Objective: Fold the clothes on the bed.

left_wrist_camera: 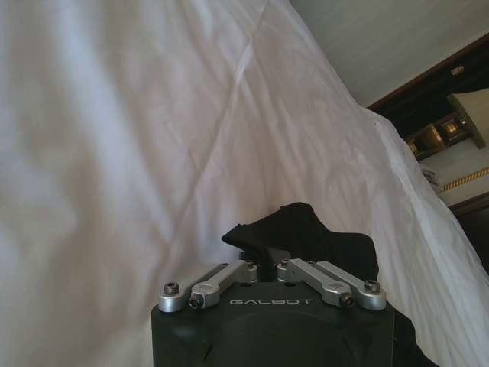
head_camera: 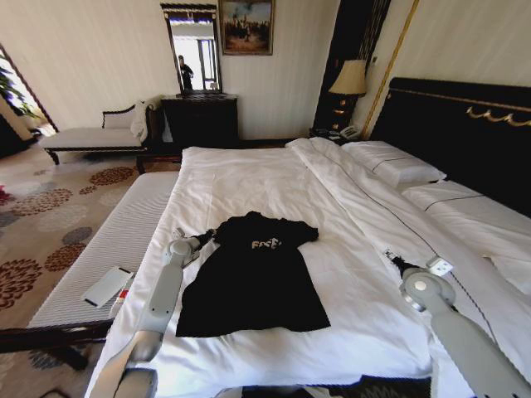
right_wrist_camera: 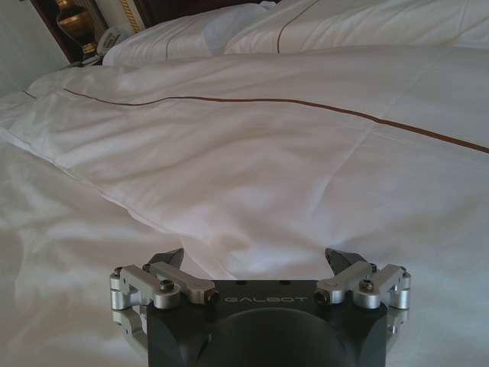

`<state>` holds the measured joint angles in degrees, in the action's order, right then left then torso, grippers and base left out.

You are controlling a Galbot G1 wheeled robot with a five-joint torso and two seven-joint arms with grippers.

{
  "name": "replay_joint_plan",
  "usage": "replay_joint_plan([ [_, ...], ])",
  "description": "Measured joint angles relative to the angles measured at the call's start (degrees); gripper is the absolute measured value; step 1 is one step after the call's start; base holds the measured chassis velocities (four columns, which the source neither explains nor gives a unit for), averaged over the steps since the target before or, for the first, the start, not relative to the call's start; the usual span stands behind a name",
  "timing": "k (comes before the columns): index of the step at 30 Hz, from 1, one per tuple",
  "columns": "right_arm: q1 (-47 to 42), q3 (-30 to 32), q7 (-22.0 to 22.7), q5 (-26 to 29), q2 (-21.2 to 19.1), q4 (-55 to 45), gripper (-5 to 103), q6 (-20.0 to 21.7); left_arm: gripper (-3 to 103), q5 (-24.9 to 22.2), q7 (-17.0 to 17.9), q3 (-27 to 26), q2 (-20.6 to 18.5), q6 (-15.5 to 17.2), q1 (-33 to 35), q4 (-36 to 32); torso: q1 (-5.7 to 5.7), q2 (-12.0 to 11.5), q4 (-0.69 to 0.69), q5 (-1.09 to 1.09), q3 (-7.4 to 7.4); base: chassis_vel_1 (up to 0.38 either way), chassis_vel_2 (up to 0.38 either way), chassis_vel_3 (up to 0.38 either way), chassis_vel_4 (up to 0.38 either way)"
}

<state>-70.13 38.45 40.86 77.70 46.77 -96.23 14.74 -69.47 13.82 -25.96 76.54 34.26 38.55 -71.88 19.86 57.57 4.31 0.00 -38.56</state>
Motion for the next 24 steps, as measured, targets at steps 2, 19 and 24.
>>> replay_joint_plan([
  [2,0.0,0.1,0.0,0.0,0.0,0.0,100,0.0,2,0.0,0.0,0.0,-0.1,0.0,0.0,-0.3,0.0,0.0,0.0,0.0,0.0,0.0,0.0,0.0,0.0],
  [19,-0.7,0.5,-0.1,-0.1,0.2,-0.9,100,0.0,1,-1.7,0.1,-2.9,-6.4,-1.2,-2.2,-1.3,0.0,0.0,0.01,0.0,0.0,0.0,0.0,0.0,0.0],
  [24,-1.1,1.0,-0.1,0.0,0.1,-1.1,100,0.0,1,-1.8,0.0,-3.4,-7.7,-1.3,-2.2,-1.2,0.0,0.0,0.0,-0.01,0.0,0.0,0.0,0.0,0.0],
])
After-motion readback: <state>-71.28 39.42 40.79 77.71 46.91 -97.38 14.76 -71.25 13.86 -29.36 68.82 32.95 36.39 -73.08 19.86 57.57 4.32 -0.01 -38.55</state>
